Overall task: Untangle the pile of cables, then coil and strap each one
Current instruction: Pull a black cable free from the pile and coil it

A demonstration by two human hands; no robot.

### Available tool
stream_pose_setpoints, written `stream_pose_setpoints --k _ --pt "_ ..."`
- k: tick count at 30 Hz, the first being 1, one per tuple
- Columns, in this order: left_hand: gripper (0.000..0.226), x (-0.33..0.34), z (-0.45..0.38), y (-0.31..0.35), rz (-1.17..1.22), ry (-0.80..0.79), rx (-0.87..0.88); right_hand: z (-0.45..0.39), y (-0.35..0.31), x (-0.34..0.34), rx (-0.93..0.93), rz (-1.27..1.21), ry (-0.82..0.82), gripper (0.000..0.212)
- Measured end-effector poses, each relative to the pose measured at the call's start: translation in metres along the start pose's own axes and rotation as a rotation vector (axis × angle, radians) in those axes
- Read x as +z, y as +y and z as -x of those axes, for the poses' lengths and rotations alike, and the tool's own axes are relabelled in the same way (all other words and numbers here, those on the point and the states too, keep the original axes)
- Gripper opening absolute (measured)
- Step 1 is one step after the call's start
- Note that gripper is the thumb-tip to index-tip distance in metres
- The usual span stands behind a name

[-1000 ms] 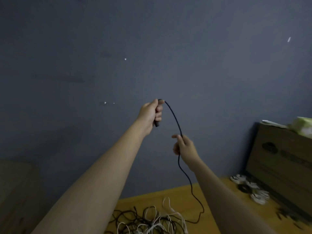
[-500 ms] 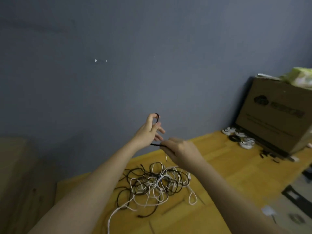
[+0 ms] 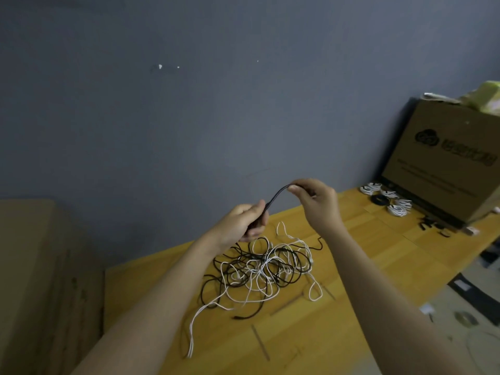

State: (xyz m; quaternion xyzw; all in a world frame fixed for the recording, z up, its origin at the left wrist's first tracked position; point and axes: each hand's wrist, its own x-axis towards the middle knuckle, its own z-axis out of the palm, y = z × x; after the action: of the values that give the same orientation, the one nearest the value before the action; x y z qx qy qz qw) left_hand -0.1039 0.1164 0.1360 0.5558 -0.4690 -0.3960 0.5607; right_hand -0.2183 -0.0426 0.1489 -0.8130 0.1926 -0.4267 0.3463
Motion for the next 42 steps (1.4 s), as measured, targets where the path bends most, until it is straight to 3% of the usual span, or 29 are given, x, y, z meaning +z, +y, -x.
stream_pose_setpoints --k 6,10,15,20,22,26,30,34,37,40,42 --pt "0.044 -0.005 0.012 0.009 -0.167 -0.067 -0.049 0.001 0.01 0.023 0.155 -0.203 0.019 0.014" --pt "0.051 -0.01 0.012 0.01 -0.543 0.004 -0.017 0.002 0.011 0.036 0.093 -0.018 0.067 0.02" --pt "0.047 -0.008 0.016 -0.012 -0.379 0.162 -0.005 0.011 0.018 0.041 0.133 -0.145 0.158 0.016" --pt "0.033 0.004 0.018 -0.031 -0.216 0.196 -0.064 0.008 0.019 0.044 -0.041 -0.005 0.226 0.021" --pt "0.036 0.01 0.019 -0.024 -0.019 0.153 -0.043 0.004 0.023 0.047 0.003 0.012 0.124 0.024" --pt "0.04 0.019 0.017 -0.002 0.491 0.125 0.04 0.016 0.035 0.06 0.18 -0.132 -0.415 0.023" --pt "0.039 0.015 0.004 0.0 0.702 0.25 0.081 0.059 0.046 0.077 0.291 -0.279 -0.62 0.024" --pt "0.036 0.008 -0.016 -0.023 0.416 0.48 0.056 0.096 0.051 0.078 0.279 -0.117 -0.755 0.029" --pt "0.034 0.005 -0.028 -0.042 -0.005 0.57 0.018 0.104 0.053 0.064 0.019 0.213 -0.839 0.032" --pt "0.035 0.009 -0.036 -0.056 -0.339 0.518 -0.032 0.1 0.047 0.048 -0.205 0.303 -0.799 0.019" --pt "0.035 0.013 -0.039 -0.061 -0.507 0.399 -0.089 0.09 0.039 0.037 -0.306 0.258 -0.674 0.011"
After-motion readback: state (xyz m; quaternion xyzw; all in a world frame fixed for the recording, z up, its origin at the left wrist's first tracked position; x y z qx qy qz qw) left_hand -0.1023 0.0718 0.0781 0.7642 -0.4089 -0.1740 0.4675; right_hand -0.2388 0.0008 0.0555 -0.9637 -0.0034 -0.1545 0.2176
